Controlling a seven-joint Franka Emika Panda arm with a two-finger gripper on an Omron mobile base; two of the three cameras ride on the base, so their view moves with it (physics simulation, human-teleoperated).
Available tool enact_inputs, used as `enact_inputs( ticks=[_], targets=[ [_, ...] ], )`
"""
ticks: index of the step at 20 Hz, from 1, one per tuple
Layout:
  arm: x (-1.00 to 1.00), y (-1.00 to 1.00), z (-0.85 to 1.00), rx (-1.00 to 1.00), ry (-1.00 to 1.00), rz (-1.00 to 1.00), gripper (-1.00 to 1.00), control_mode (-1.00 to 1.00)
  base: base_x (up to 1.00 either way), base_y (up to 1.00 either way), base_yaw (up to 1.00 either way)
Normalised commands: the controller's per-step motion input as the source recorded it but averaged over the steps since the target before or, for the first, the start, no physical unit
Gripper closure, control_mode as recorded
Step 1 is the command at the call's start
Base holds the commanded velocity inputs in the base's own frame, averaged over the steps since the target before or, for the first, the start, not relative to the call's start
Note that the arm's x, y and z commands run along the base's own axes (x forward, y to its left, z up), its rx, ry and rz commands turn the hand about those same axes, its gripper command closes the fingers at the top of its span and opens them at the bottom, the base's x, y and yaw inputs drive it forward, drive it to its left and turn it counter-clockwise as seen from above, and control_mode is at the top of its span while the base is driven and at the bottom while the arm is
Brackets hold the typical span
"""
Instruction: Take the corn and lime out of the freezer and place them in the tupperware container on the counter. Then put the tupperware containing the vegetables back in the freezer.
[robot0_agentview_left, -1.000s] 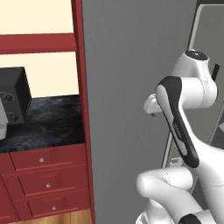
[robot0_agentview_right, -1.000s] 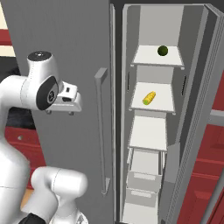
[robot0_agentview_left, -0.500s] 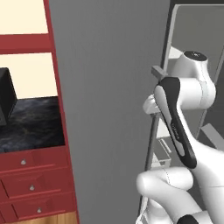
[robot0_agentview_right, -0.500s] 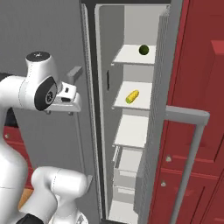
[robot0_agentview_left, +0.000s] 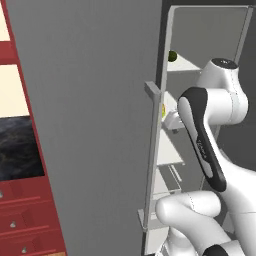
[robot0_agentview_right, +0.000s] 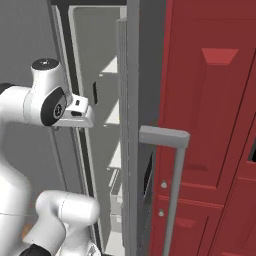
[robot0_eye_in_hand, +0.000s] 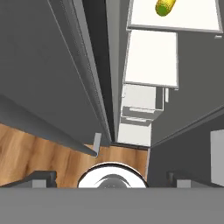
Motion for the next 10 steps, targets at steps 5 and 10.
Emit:
enact_inputs(
  ticks=[5, 10],
  targets=[
    [0.00, 0.00, 0.00, 0.00, 0.00, 0.00, -1.00, 1.00, 0.44, -0.52, 0.00],
    [0.01, -0.14, 0.01, 0.00, -0.02, 0.00, -1.00, -1.00, 0.23, -0.24, 0.00]
  ],
)
